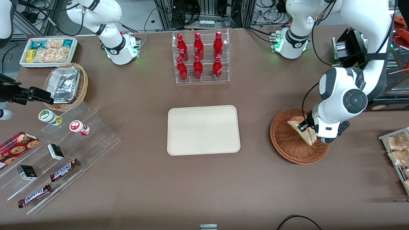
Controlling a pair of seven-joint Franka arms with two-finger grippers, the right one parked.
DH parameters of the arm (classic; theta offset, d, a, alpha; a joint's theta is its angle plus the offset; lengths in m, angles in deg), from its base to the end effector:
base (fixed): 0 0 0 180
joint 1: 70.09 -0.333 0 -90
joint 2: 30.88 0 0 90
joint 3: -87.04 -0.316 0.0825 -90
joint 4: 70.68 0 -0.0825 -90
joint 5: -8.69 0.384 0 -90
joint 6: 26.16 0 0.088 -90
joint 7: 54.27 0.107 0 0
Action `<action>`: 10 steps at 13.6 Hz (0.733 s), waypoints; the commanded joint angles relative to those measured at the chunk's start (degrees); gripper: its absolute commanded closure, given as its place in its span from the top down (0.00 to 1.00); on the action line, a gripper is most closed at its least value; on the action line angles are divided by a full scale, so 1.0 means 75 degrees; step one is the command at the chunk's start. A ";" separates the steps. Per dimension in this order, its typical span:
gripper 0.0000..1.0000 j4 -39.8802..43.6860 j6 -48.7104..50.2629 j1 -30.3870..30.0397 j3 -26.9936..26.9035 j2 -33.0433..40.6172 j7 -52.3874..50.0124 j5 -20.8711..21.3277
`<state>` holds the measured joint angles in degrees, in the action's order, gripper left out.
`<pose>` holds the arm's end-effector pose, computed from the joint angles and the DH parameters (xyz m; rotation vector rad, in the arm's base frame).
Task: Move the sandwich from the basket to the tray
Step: 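Lift the sandwich and carry it over the cream tray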
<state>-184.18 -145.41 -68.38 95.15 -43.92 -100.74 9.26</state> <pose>0.5750 -0.0965 0.3439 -2.9426 -0.9684 0.1881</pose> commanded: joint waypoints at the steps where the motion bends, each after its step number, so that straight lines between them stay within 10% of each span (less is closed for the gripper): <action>1: 0.00 0.0426 0.0244 0.0578 -0.0003 -0.0194 -0.0016 0.0089; 10: 0.00 0.2147 0.0244 0.2792 0.0008 -0.1587 -0.0156 0.0018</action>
<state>-173.60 -144.84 -50.95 95.86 -51.73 -100.92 9.23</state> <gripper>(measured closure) 0.815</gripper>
